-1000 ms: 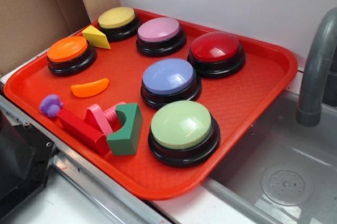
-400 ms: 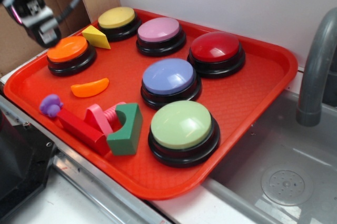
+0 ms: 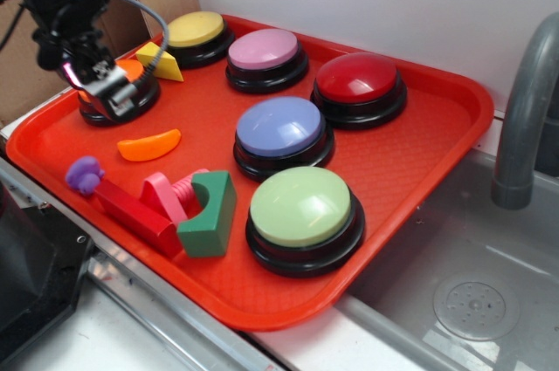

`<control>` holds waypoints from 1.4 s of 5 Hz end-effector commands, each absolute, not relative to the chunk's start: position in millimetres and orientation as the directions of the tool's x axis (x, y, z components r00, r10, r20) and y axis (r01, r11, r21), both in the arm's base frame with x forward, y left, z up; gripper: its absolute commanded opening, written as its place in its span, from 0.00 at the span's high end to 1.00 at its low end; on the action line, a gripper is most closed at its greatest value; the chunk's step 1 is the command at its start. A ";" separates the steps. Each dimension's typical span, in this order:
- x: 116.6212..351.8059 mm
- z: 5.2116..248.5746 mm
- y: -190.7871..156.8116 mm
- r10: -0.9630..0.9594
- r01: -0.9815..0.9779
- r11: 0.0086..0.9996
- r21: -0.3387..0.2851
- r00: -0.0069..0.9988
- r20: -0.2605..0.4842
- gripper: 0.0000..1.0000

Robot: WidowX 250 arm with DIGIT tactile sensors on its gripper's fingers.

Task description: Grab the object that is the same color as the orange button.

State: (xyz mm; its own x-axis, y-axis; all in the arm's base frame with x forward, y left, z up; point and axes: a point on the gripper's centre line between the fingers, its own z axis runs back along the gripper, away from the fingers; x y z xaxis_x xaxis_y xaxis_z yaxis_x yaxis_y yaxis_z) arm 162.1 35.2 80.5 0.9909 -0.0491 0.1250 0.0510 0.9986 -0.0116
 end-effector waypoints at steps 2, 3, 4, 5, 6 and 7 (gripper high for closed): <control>193.1 35.0 34.0 -0.051 0.048 0.999 0.026 0.991 0.124 0.00; 196.0 28.5 30.2 -0.059 0.056 0.998 0.026 0.991 0.122 0.00; 198.3 23.0 28.3 -0.057 0.054 0.998 0.033 0.991 0.119 0.00; 198.2 19.6 28.1 -0.033 0.033 0.999 0.006 0.991 0.127 0.21; 198.9 16.3 28.6 -0.024 0.021 1.000 0.022 0.992 0.122 0.83; 198.5 14.6 28.3 -0.020 0.019 1.000 0.013 0.992 0.126 1.00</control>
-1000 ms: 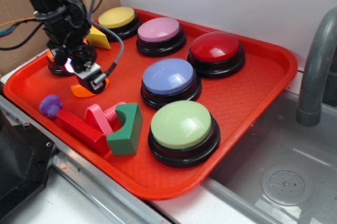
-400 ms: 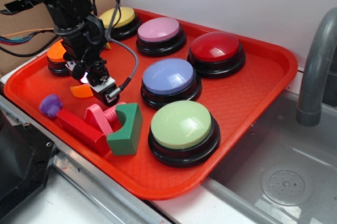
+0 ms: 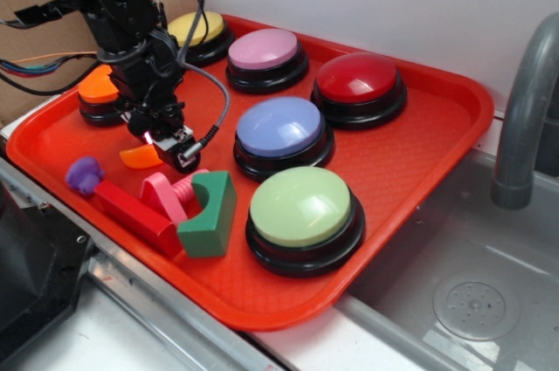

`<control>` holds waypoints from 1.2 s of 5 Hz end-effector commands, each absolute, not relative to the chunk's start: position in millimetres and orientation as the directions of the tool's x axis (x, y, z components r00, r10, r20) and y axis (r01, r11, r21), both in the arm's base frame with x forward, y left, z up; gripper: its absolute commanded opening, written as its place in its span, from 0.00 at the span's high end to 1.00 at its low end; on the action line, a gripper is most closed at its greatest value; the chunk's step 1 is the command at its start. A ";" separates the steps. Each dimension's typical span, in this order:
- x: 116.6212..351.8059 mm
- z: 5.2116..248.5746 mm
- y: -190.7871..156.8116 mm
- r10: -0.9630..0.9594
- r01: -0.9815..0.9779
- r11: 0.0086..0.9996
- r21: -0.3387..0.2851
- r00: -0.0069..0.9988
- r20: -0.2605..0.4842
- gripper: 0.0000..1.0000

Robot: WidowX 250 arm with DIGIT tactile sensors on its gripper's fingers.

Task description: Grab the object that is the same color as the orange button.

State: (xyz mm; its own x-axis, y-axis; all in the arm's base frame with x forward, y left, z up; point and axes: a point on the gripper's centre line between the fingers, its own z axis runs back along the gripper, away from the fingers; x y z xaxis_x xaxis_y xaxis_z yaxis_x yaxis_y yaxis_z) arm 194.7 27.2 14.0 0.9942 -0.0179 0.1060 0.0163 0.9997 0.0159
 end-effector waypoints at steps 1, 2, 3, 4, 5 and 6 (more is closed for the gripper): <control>198.5 11.9 28.0 -0.017 0.015 1.000 0.019 0.992 0.123 1.00; 198.8 9.6 27.9 -0.019 0.017 1.000 0.019 0.993 0.116 1.00; 202.9 33.8 27.3 -0.030 0.027 0.999 0.028 0.994 0.108 1.00; 208.5 64.0 25.5 -0.001 0.001 1.000 0.005 0.991 0.132 1.00; 212.8 85.8 23.8 0.011 -0.009 1.000 -0.026 0.997 0.079 1.00; 210.9 112.6 23.1 0.029 -0.025 0.998 -0.052 0.996 0.085 1.00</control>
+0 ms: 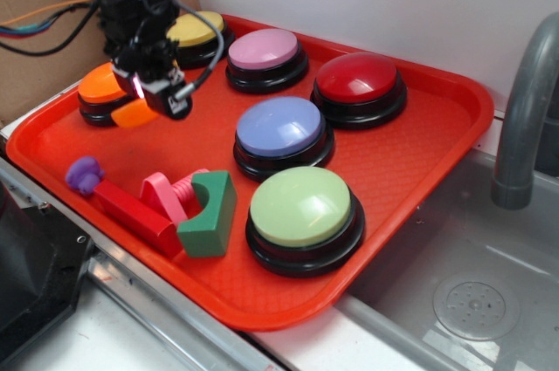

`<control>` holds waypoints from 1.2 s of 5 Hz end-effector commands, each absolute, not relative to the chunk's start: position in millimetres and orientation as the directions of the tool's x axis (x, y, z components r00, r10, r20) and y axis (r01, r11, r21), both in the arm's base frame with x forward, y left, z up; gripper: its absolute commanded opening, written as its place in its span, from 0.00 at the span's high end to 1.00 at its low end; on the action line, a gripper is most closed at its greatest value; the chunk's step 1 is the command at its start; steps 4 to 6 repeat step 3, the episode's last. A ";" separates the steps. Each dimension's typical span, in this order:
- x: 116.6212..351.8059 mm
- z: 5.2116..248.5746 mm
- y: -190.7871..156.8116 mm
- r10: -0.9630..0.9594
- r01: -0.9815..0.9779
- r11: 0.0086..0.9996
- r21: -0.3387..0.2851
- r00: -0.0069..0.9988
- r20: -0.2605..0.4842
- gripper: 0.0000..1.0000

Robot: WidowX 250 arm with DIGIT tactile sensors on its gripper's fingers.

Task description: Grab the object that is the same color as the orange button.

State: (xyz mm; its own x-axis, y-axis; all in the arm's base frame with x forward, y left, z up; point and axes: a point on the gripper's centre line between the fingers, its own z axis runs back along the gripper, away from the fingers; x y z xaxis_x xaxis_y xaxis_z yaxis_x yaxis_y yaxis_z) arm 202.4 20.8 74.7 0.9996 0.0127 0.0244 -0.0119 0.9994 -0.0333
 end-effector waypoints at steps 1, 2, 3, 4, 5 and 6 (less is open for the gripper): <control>207.0 145.7 30.2 0.058 -0.057 0.996 -0.062 0.998 0.028 1.00; 203.3 157.1 34.2 0.103 -0.099 0.993 -0.066 0.993 0.064 1.00; 203.3 158.7 37.5 0.126 -0.127 0.992 0.020 0.991 0.037 1.00; 203.3 158.7 37.5 0.126 -0.127 0.992 0.020 0.991 0.037 1.00; 203.3 158.7 37.5 0.126 -0.127 0.992 0.020 0.991 0.037 1.00; 203.3 158.7 37.5 0.126 -0.127 0.992 0.020 0.991 0.037 1.00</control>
